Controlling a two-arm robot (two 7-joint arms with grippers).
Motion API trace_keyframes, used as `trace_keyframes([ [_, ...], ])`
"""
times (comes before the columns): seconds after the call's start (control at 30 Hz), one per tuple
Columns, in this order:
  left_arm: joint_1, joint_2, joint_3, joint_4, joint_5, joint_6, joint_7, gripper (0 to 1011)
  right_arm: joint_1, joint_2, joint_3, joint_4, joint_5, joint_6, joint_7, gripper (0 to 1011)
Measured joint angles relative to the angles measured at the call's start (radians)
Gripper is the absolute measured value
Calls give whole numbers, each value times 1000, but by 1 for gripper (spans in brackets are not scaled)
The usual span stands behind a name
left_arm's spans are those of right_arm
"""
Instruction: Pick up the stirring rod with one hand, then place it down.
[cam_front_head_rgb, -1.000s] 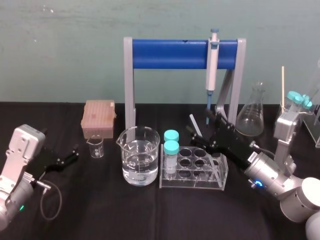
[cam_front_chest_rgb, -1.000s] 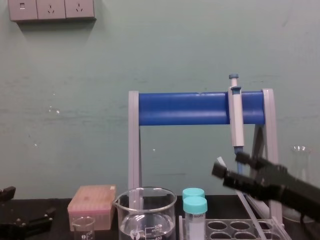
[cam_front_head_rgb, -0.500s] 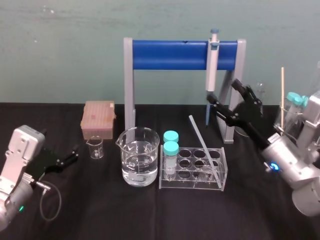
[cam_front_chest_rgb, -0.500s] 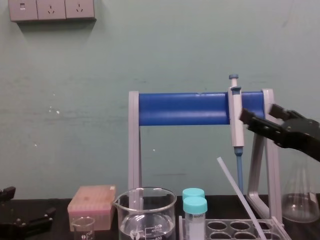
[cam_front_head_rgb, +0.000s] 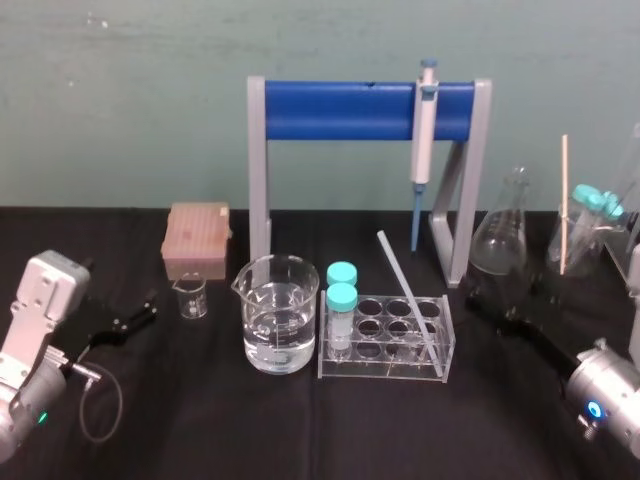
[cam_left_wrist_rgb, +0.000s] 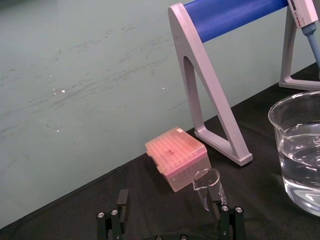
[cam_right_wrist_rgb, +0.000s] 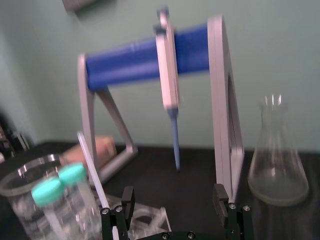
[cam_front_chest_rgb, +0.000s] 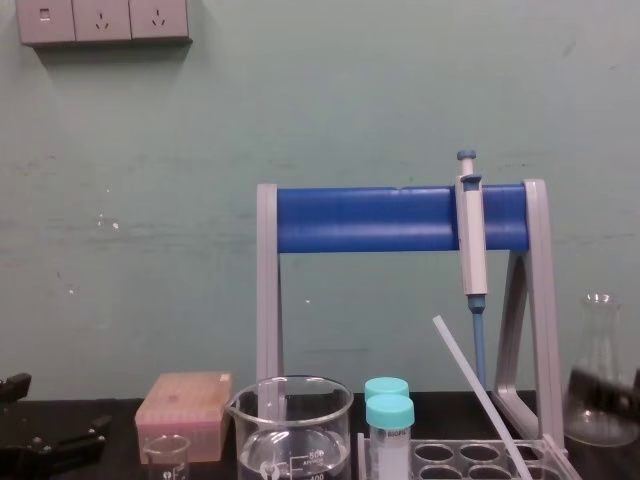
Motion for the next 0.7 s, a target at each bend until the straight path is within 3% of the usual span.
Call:
trace_keyframes([
  [0.17, 0, 0, 0, 0, 0, 0, 0, 1000, -1, 12, -17, -1, -34, 41, -37, 1000],
  [0.7, 0, 0, 0, 0, 0, 0, 0, 1000, 0, 12, -17, 0, -34, 41, -36, 1000],
])
